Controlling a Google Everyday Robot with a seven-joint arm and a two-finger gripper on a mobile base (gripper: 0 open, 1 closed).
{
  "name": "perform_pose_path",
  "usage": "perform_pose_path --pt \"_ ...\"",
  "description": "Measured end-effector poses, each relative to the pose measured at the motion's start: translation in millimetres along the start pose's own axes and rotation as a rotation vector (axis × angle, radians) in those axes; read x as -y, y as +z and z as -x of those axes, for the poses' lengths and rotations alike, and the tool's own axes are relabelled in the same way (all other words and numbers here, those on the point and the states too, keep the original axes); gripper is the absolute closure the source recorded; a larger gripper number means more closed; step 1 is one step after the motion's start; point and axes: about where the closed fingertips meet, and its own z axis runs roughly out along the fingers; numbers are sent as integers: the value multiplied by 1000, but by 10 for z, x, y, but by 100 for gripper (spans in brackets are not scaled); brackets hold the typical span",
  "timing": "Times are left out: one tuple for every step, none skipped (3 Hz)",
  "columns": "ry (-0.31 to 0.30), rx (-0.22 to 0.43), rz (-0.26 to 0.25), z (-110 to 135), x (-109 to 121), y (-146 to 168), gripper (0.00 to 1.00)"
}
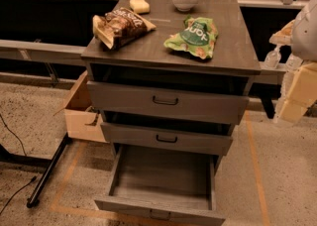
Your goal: Close bottom drawer
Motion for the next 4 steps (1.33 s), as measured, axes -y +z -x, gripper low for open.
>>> perform_pose_path --pt "-5 10 -14 18 -6 -15 0" --pt "9 61 -4 31 -108 238 0" --pt "52 111 14 23 -288 806 0" --pt "68 200 65 71 -550 1459 0"
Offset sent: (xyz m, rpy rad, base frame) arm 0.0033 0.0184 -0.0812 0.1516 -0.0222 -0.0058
